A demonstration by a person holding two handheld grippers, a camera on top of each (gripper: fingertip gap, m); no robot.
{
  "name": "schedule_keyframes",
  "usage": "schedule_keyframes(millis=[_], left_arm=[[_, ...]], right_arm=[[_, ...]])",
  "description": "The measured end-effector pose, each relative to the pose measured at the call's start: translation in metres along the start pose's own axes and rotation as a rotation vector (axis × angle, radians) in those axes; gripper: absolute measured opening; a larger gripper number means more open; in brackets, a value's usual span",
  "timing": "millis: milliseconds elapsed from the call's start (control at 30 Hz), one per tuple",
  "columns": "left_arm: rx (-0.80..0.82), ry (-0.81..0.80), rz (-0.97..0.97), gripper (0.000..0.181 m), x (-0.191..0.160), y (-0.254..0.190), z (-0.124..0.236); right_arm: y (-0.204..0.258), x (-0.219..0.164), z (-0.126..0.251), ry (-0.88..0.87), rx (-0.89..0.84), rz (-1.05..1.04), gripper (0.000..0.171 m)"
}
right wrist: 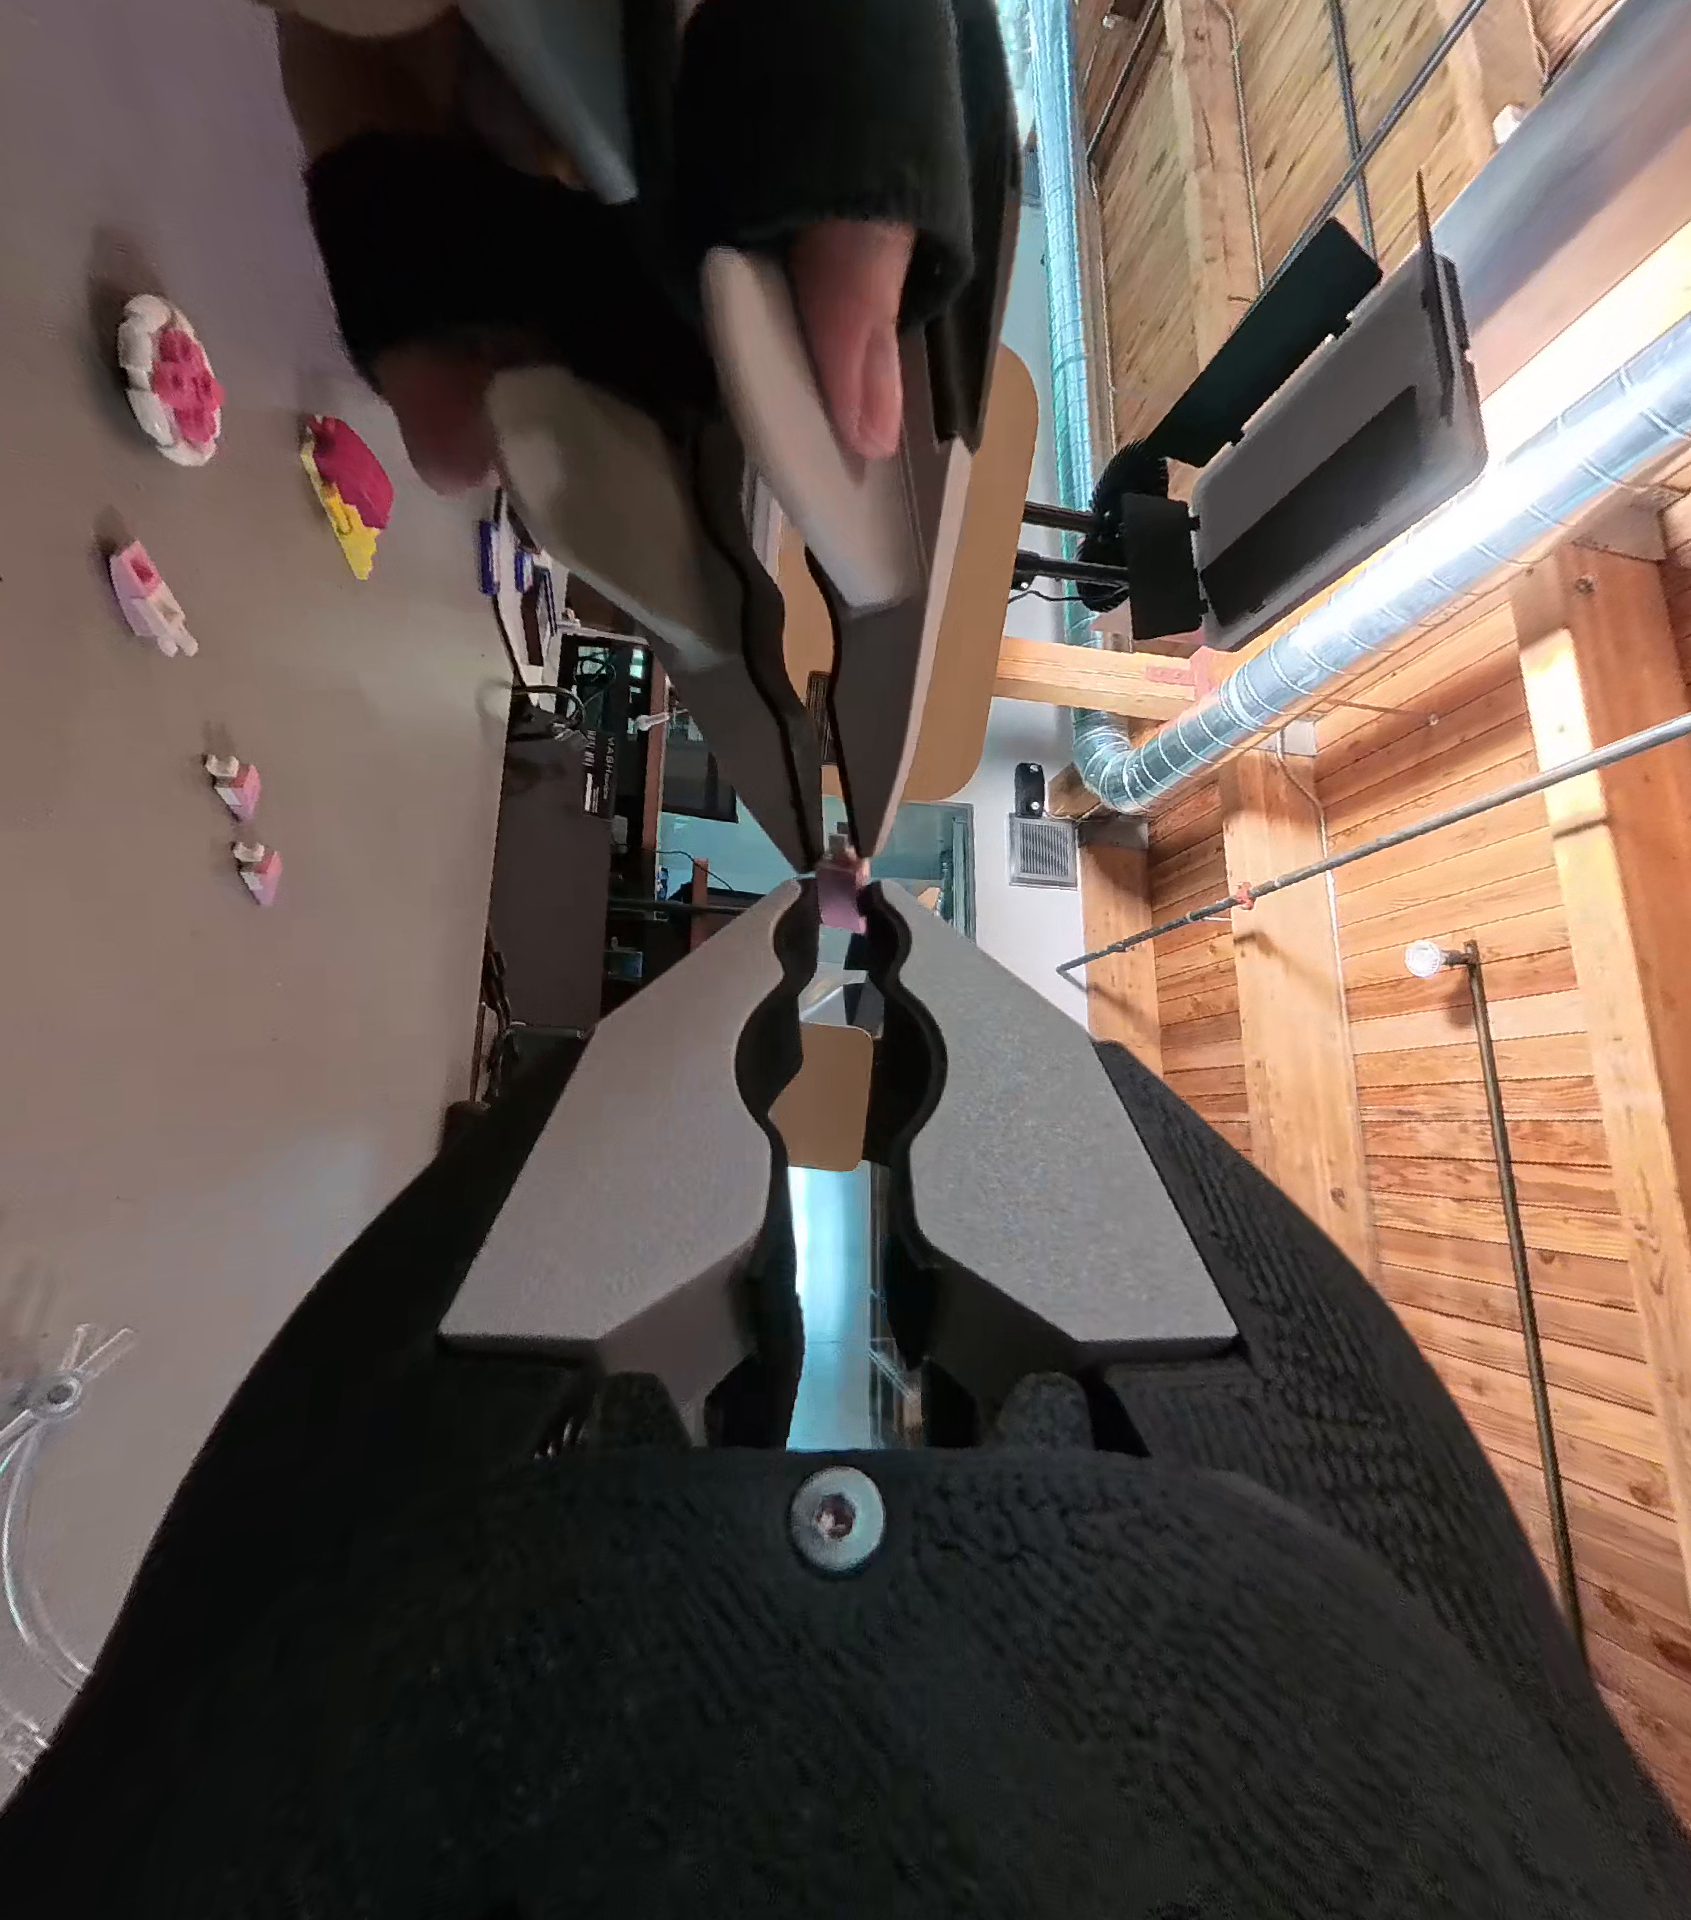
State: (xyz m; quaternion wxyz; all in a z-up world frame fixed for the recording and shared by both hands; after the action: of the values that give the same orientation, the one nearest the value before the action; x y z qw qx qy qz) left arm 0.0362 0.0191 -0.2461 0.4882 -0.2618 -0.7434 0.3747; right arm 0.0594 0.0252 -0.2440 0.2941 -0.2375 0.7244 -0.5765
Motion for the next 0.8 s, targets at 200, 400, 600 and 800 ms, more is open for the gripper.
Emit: schedule_keyframes(millis=[200,400,600,800], left_arm=[[0.140,-0.006,-0.218,0.002,0.002,0.002,0.002],[0.065,-0.071,-0.316,0.000,0.011,-0.016,0.005],[0.184,0.007,-0.459,0.000,0.002,-0.009,-0.001],[0.441,0.047,-0.776,0.000,0.006,-0.007,0.003]], right_arm=[[-0.003,-0.004,-0.002,-0.095,0.159,-0.567,0.016],[-0.041,-0.023,-0.002,-0.595,0.635,-2.055,0.029],[-0.025,-0.011,-0.005,-0.614,0.854,-2.212,0.017],[-0.013,-0.013,-0.011,-0.496,0.867,-2.286,0.011]])
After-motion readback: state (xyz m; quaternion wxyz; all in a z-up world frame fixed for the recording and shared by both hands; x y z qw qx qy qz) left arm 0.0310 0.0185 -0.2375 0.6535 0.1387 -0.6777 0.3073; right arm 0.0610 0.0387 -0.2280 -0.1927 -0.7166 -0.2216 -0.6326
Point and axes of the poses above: each gripper's, where its closed fingertips meet, z back along the fingers, x out of its top, y = z × x across the jaws, the point moved 2 cm from there along z, back along the fingers, and after that the axes turned 4 degrees about y, right-handed, at the moved point
